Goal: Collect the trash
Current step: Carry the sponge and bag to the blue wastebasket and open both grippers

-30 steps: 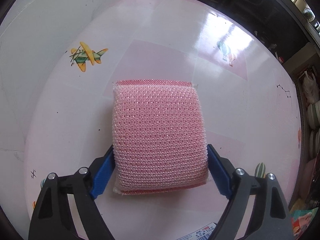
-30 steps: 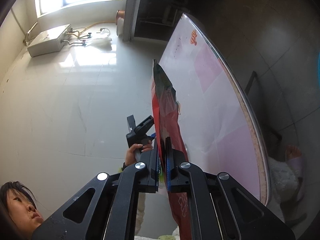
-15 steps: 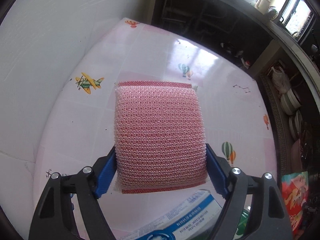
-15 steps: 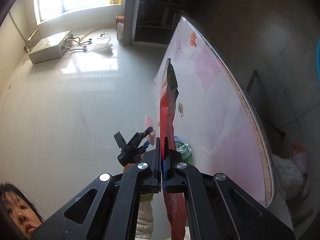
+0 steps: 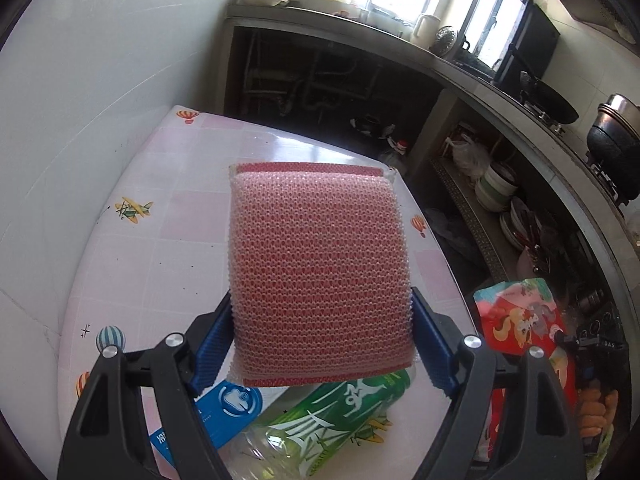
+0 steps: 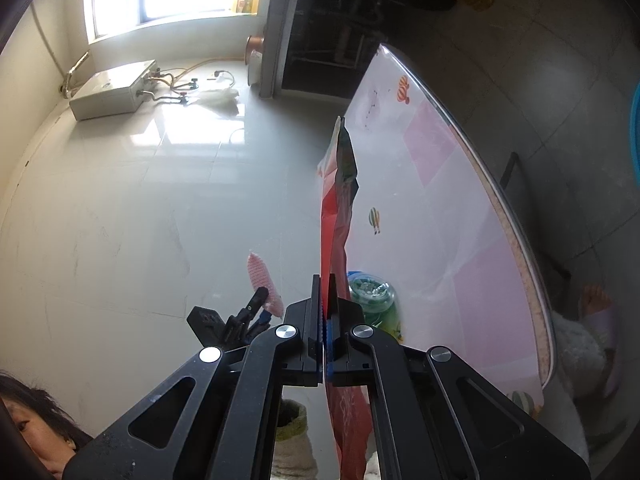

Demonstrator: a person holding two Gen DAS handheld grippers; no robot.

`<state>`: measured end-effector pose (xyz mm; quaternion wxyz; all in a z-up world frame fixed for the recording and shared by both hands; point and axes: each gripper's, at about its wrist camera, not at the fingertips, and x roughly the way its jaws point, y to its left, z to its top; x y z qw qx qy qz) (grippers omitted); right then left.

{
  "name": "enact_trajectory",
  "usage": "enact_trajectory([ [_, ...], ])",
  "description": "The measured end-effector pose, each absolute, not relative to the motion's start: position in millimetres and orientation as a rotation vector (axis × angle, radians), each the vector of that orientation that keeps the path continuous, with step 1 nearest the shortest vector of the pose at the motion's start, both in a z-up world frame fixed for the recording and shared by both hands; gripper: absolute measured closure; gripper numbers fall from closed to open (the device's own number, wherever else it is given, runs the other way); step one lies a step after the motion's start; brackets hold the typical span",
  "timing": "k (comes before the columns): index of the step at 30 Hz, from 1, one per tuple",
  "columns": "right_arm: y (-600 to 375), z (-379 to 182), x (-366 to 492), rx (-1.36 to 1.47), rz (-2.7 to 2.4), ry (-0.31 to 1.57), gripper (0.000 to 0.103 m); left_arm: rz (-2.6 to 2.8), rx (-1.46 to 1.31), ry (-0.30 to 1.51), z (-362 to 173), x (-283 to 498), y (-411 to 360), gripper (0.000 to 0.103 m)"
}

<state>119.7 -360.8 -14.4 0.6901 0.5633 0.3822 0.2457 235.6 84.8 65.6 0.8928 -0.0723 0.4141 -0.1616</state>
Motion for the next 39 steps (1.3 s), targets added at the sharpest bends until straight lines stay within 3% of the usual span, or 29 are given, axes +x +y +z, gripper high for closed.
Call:
enact_trajectory([
  [10, -383, -11, 81, 1.266, 0.501, 0.78, 0.103, -0.485, -0.1, 0.837, 78, 198, 22, 0.024],
  [22, -451, 23, -28, 0.998, 0.022, 0.566, 0.103, -0.812, 0.081, 0.822, 91, 149, -161, 0.024],
  [27, -466, 5, -37, 0.86, -0.186, 0.605, 0.103, -0.891, 0.16, 0.957, 45, 150, -248, 0.024],
  [34, -498, -85, -19, 0.846, -0.316, 0.767, 0.103, -0.859, 0.289, 1.241, -66, 170, -348, 0.024],
  [39, -523, -140, 11, 0.921, -0.344, 0.835, 0.103, -0.804, 0.354, 1.343, -120, 184, -398, 0.023],
])
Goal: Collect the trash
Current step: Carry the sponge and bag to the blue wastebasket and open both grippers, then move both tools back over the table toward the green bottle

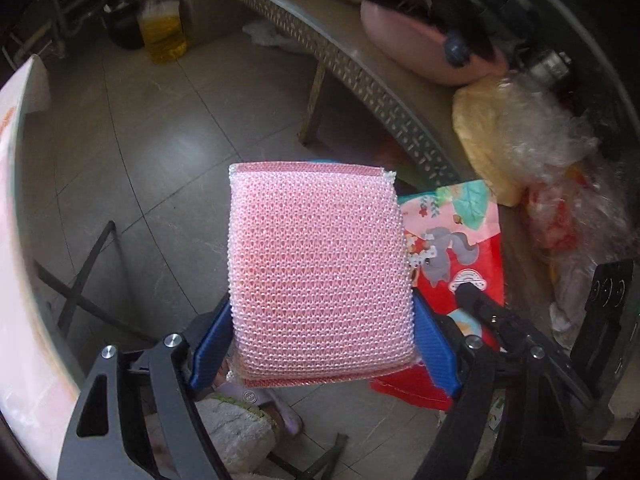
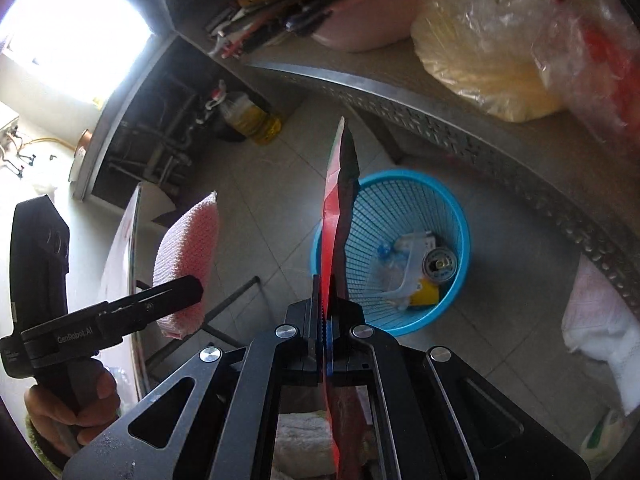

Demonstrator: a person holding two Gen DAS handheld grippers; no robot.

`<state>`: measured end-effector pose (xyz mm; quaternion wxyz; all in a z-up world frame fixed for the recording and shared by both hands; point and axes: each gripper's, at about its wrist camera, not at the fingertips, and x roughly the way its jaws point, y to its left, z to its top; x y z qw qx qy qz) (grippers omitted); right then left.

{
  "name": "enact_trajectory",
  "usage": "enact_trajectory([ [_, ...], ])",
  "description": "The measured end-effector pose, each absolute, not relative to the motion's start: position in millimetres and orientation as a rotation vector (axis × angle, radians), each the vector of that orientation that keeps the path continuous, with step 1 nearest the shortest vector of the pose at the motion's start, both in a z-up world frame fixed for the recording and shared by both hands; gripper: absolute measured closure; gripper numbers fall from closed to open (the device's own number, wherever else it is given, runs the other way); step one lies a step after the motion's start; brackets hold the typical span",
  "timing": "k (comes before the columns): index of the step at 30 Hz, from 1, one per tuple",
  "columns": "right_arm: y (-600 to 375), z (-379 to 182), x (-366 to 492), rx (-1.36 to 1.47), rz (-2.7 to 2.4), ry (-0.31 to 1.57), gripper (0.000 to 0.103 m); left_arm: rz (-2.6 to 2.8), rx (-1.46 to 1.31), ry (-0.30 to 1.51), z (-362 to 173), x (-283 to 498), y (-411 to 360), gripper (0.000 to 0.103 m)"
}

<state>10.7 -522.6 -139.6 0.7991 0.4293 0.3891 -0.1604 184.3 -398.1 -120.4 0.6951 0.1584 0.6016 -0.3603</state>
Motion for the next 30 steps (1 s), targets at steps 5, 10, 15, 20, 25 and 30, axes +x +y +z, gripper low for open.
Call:
enact_trajectory([
  [5, -553, -181, 45, 1.0, -0.374, 0.833, 0.095, -0.772, 0.335, 1.361, -148, 205, -432, 0.011],
  [10, -570, -226, 65, 0.945, -0.524, 0.925, 0.05, -0.761, 0.262, 1.376, -151, 217, -431, 0.011],
  [15, -555, -222, 52, 0.83, -0.577, 0.937, 0.05, -0.775, 0.263, 1.308, -129, 214, -408, 0.011],
  [20, -541, -206, 33, 0.735, -0.609, 0.921, 0.05, -0.767, 0.235, 1.241, -99, 209, -379, 0.011],
  [25, -524, -191, 24, 0.686, -0.563, 0.911, 0.049, -0.773, 0.223, 1.139, -65, 189, -341, 0.011],
  [30, -495, -155, 12, 0.654, -0.456, 0.861, 0.027, -0.77, 0.223, 1.052, -36, 158, -285, 0.011],
])
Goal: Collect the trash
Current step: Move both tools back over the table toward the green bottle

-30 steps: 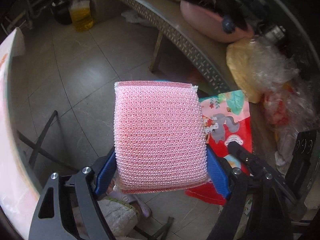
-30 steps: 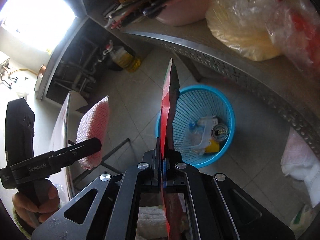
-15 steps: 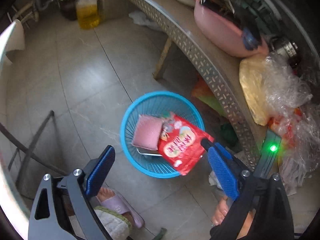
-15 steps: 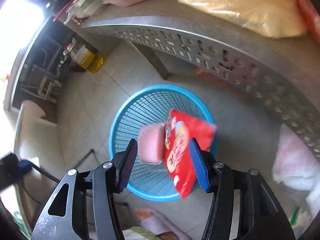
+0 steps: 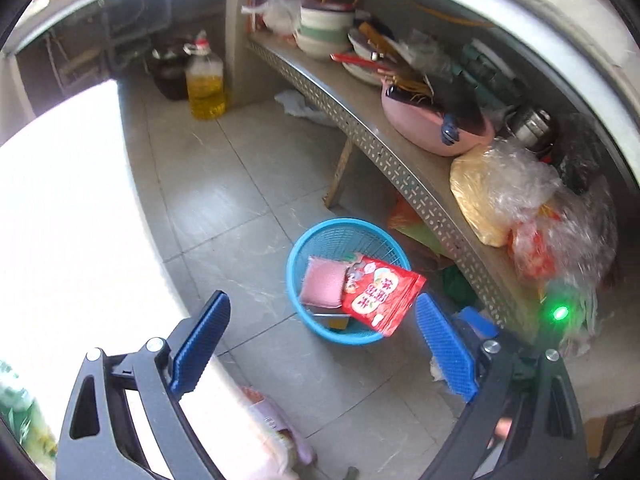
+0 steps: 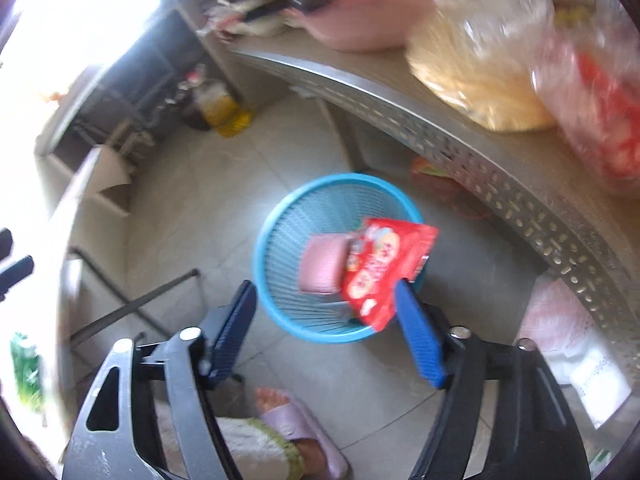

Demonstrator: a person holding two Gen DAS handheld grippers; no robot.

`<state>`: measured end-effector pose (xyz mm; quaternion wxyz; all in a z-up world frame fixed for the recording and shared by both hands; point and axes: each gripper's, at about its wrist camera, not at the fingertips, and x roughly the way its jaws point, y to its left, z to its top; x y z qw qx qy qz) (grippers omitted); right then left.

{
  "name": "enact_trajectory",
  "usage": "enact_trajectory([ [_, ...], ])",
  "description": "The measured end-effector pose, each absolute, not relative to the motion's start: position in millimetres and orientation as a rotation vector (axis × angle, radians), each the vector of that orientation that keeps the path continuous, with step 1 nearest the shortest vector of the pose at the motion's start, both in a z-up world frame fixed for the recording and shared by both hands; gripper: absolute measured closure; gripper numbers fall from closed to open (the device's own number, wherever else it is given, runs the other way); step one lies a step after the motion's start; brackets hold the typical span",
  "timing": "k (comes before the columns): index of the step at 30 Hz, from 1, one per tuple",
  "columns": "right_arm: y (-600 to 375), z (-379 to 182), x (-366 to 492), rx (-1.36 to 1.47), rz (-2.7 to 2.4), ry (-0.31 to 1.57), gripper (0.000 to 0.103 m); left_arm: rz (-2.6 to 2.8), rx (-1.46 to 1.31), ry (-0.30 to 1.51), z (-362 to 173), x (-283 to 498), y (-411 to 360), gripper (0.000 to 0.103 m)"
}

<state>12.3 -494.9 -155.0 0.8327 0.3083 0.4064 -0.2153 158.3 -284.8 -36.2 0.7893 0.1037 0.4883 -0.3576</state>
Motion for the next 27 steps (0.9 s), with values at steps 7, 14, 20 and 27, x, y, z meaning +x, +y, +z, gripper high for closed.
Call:
enact_trajectory([
  [7, -460, -108, 16, 0.718, -0.26, 0.806, 0.025, -0.659, 0.131, 0.916, 1, 131, -159, 0.011],
  [14, -394, -55, 51, 0.778, 0.038, 0.733, 0.019, -0.397, -0.022, 0.81, 30, 103, 1, 0.011],
  [20, -278, -47, 112, 0.788, 0.336, 0.854, 0.013, -0.218, -0.179, 0.731, 29, 73, 113, 0.011],
  [27, -167, -92, 171, 0.939, 0.283, 1.128, 0.013, -0.162, -0.244, 0.705, 10, 49, 166, 0.011],
])
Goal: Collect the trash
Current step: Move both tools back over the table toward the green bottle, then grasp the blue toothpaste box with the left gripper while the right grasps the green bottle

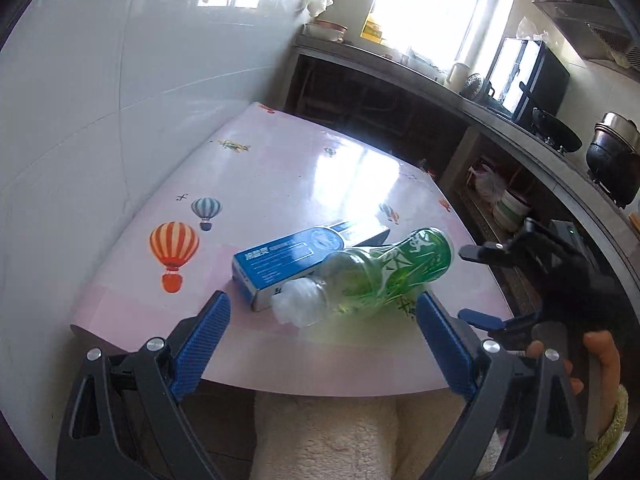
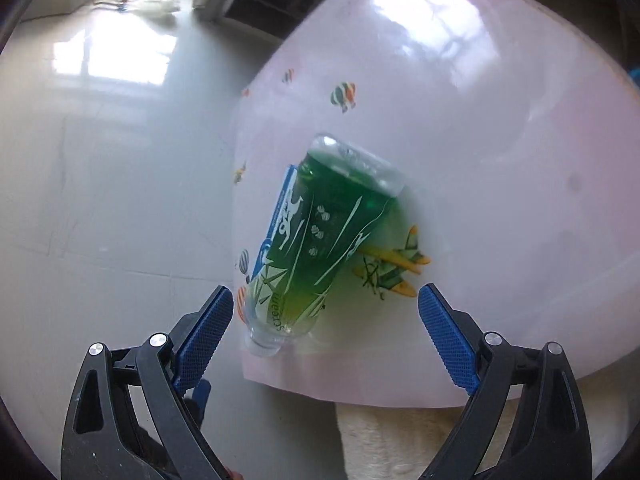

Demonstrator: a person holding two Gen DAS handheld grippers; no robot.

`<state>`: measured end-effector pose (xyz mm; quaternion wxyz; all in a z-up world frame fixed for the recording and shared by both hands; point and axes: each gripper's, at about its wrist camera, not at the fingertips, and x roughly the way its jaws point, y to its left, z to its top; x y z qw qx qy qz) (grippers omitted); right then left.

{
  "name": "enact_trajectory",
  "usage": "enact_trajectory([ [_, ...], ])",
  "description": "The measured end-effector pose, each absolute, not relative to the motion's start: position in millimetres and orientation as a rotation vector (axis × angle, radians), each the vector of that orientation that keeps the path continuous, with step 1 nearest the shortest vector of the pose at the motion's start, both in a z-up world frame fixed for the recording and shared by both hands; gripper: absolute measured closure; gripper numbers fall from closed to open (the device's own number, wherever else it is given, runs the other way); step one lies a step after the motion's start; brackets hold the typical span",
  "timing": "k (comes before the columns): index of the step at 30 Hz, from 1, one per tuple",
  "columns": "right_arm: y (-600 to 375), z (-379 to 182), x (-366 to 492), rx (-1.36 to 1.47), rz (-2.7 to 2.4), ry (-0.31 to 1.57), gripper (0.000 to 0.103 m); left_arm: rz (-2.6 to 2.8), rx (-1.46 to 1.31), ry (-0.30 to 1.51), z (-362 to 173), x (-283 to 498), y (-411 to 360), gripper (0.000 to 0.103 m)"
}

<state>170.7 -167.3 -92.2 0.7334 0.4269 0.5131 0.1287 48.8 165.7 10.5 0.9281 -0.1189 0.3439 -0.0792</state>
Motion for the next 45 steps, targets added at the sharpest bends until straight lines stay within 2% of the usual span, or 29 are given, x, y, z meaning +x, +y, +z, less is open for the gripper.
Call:
enact_trajectory([
  [6, -127, -112, 199, 0.982, 0.111, 1.178, 0.013, -0.136, -0.224, 0.665, 7, 37, 193, 0.011],
  [10, -112, -113, 204, 0.937, 0.043, 1.109, 0.015, -0.124, -0.249, 0.656, 4, 34, 210, 0.011],
  [13, -109, -112, 203, 0.949, 0.037, 1.076, 0.028, -0.119, -0.276, 0.663, -2, 35, 220, 0.011],
  [14, -109, -113, 204, 0.957, 0.048, 1.08, 0.036, -0.118, -0.286, 0.668, -4, 36, 222, 0.011],
  [17, -115, -117, 207, 0.957, 0.119, 1.084, 0.041, -0.128, -0.299, 0.669, -7, 40, 224, 0.011],
  [23, -145, -105, 209, 0.856, 0.236, 1.097, 0.042, -0.168, -0.303, 0.68, -14, 53, 216, 0.011],
  [29, -178, -76, 208, 0.526, 0.282, 1.121, 0.042, -0.236, -0.191, 0.678, -18, 94, 192, 0.011],
  [34, -189, -66, 206, 0.343, 0.216, 1.111, 0.043, -0.25, -0.131, 0.769, -34, 155, 181, 0.011],
  [39, -196, -71, 194, 0.307, 0.198, 1.112, 0.042, -0.265, -0.104, 0.921, -59, 194, 172, 0.011],
  [45, -212, -73, 182, 0.347, 0.234, 1.11, 0.042, -0.345, -0.146, 1.025, -65, 175, 158, 0.011],
])
